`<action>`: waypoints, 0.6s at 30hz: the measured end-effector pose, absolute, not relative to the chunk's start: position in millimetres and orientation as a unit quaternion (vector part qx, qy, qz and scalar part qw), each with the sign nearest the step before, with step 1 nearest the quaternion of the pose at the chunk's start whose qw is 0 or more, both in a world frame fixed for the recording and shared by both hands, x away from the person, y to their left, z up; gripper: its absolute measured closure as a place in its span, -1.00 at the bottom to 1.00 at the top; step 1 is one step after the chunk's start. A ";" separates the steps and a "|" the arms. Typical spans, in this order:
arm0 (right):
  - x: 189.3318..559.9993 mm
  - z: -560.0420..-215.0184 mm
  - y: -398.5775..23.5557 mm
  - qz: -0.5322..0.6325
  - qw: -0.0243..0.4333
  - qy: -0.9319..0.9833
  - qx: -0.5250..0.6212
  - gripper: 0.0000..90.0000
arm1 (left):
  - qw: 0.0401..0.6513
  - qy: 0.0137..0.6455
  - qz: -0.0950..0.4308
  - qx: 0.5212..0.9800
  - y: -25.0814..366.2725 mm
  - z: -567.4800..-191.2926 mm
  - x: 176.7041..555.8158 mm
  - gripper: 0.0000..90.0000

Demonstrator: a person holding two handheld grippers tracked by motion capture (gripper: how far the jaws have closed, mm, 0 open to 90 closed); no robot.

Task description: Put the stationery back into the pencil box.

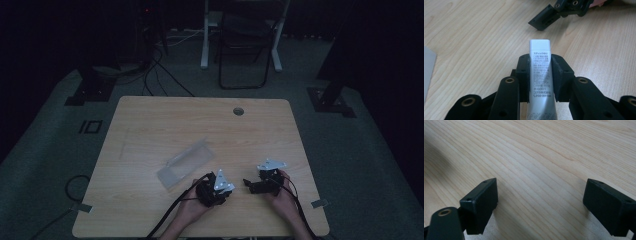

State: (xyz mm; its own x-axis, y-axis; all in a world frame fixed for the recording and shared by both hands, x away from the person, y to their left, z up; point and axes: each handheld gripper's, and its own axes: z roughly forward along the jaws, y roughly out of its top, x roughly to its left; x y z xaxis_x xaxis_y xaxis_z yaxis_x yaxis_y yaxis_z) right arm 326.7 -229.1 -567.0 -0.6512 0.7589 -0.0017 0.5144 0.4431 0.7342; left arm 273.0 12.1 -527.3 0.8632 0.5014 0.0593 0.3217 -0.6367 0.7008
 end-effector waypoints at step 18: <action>326.7 -567.0 -229.1 0.364 0.168 0.833 0.382 -0.72 | 0.372 0.240 0.138 0.886 24.1 -513.9 275.7 0.57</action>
State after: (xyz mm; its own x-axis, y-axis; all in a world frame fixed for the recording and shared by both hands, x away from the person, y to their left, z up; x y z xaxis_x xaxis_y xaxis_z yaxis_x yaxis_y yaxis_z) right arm 326.7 -229.1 -567.0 -0.6512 0.7589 -0.0018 0.5144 0.4431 0.7342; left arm 275.7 24.1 -513.9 0.8471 0.5273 0.0662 0.3217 -0.6081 0.7258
